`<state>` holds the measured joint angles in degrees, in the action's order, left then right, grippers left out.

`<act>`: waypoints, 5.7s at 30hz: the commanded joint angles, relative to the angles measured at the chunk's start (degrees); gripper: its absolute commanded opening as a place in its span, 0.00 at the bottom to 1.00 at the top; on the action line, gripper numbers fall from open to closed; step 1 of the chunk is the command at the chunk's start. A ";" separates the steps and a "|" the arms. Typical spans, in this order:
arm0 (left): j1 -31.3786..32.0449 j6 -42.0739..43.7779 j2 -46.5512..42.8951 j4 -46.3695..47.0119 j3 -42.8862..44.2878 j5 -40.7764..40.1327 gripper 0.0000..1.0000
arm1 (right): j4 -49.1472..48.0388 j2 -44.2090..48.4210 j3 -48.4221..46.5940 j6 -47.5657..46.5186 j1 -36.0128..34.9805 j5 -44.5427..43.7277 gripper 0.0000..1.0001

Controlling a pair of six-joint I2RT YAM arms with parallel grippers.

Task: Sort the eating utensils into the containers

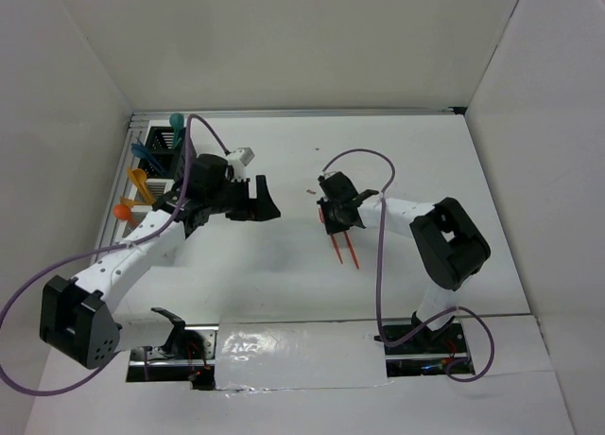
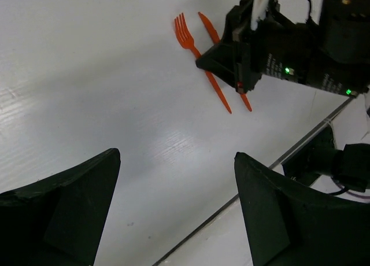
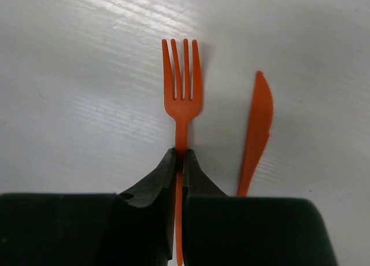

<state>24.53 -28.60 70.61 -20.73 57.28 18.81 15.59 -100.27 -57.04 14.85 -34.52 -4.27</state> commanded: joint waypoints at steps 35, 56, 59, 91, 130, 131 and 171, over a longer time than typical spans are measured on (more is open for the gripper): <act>9.66 -17.81 21.76 16.51 7.32 -5.36 0.28 | -3.56 18.44 -3.17 2.46 -2.39 23.26 0.00; -32.24 4.23 -17.06 2.90 1.00 -14.06 0.08 | 12.36 26.61 -13.29 6.24 13.17 19.75 1.00; -41.99 7.15 -20.24 1.75 0.56 -15.55 0.08 | 10.51 27.67 -9.86 7.12 14.56 18.42 1.00; -54.15 9.97 -20.16 9.66 -14.03 -20.21 0.42 | 6.11 20.39 2.19 4.13 14.31 6.47 0.92; -27.26 5.76 -27.19 -9.07 -2.33 4.38 0.87 | 2.25 4.39 16.25 11.34 -2.74 -6.28 0.00; -26.04 3.66 -27.36 -8.63 -3.65 6.05 0.87 | 2.25 3.86 16.25 11.25 -3.09 -6.27 0.00; 9.39 -26.51 7.70 22.31 -5.78 -1.67 0.82 | -5.22 29.87 5.88 16.88 -12.94 11.83 0.00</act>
<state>33.41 -54.46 77.56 0.38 48.90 17.65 12.53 -72.53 -48.34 31.46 -46.59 6.96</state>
